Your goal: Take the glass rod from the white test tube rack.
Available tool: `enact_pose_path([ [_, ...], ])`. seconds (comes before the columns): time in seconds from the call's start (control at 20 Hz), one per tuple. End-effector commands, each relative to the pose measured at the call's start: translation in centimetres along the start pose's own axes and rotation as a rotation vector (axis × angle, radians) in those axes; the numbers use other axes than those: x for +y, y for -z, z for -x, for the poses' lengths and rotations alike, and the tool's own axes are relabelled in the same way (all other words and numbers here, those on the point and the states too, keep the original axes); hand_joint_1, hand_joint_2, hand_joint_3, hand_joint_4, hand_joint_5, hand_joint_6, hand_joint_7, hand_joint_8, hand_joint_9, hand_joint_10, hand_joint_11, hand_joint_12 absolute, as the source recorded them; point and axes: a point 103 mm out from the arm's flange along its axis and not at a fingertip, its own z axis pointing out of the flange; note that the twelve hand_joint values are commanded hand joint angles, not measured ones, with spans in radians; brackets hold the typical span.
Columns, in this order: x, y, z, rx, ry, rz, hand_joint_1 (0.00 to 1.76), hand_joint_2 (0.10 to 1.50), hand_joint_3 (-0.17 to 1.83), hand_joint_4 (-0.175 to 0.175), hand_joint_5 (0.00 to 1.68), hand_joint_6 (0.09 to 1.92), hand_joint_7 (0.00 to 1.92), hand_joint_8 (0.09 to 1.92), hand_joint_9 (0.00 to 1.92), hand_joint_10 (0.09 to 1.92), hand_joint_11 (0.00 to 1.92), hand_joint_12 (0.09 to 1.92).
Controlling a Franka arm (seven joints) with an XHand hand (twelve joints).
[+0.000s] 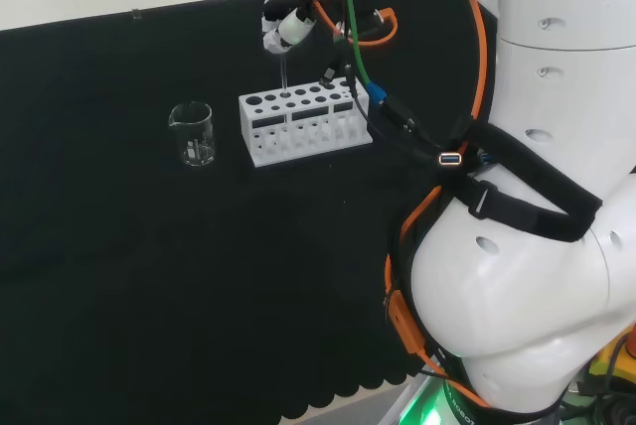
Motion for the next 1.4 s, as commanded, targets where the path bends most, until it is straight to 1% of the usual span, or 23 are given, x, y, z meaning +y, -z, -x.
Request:
enact_pose_path([
  [0.05,0.10,0.02,0.49,-0.003,-0.006,-0.003,0.52,1.03,0.37,-0.070,0.40,0.97,0.28,0.90,0.67,0.86,0.54,1.35],
  [0.3,0.22,0.05,0.65,-0.002,-0.010,-0.007,0.52,1.03,0.38,-0.070,0.41,0.98,0.28,0.90,0.67,0.86,0.54,1.35],
  [0.55,0.47,-0.15,1.04,0.001,-0.002,0.014,0.53,1.03,0.38,-0.075,0.45,1.00,0.30,0.90,0.69,0.85,0.57,1.34],
  [0.75,0.60,-0.37,0.96,-0.012,0.005,0.031,0.56,1.03,0.39,-0.085,0.51,1.05,0.40,0.89,0.78,0.81,0.65,1.31],
  [1.05,0.72,-0.16,0.93,-0.013,0.015,0.051,0.63,1.03,0.41,-0.098,0.59,1.08,0.63,0.86,0.93,0.75,0.80,1.25],
  [1.2,0.81,-0.17,0.81,-0.005,0.020,0.056,0.66,1.02,0.43,-0.104,0.62,1.09,0.69,0.86,1.00,0.74,0.87,1.23],
  [1.4,1.03,-0.20,0.49,0.003,0.024,0.057,0.70,1.02,0.44,-0.109,0.64,1.10,0.72,0.87,1.05,0.73,0.92,1.21],
])
